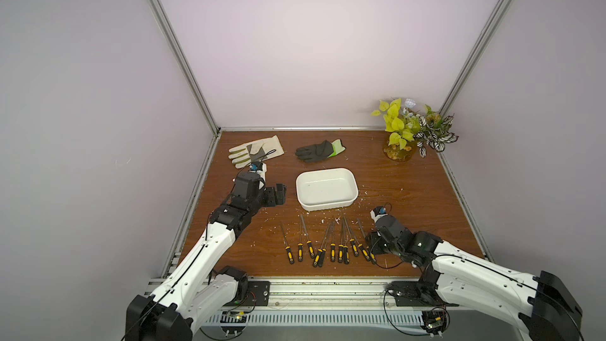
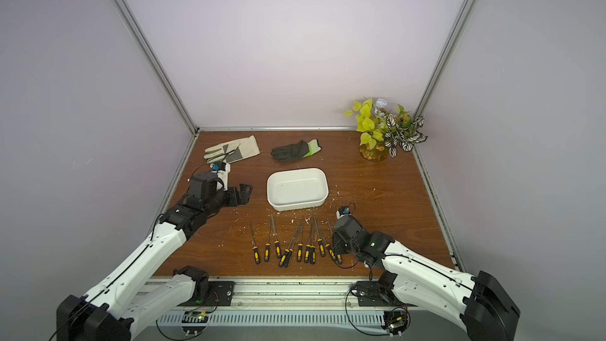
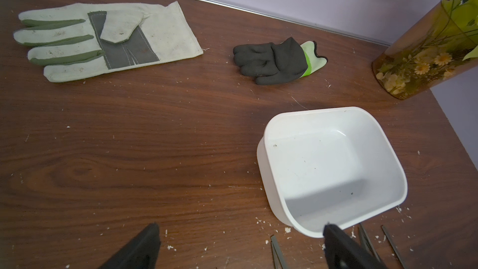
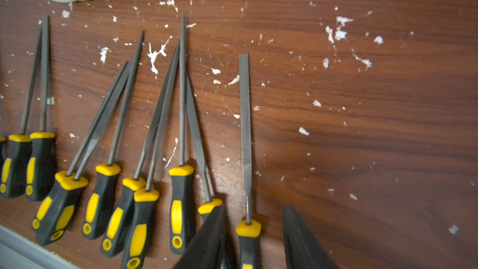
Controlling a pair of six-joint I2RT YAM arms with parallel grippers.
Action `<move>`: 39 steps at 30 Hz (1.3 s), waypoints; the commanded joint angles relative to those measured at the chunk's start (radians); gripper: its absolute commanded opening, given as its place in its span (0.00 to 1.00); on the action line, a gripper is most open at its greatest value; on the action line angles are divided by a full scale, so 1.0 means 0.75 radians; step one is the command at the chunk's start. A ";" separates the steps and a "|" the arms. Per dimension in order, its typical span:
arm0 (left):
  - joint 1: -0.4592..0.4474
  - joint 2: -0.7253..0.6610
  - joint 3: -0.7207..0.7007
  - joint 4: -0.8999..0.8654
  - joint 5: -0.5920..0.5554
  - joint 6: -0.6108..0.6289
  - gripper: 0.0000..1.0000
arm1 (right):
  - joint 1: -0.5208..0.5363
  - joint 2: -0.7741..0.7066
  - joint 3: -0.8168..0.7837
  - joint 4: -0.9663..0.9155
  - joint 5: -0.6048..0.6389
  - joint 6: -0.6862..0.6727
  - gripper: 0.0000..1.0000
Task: Put the file tool into the storage box
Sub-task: Pick up the file tool from the center of the board.
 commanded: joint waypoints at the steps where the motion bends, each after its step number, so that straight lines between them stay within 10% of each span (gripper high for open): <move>1: -0.008 0.008 0.009 0.008 -0.010 0.022 1.00 | 0.049 0.004 0.010 -0.068 0.062 0.086 0.42; 22: -0.007 0.004 0.008 0.004 0.000 0.020 1.00 | 0.175 0.163 -0.016 -0.073 0.098 0.168 0.36; 39: -0.007 -0.036 0.014 0.007 -0.017 0.028 1.00 | 0.169 0.081 0.066 -0.098 0.245 0.114 0.03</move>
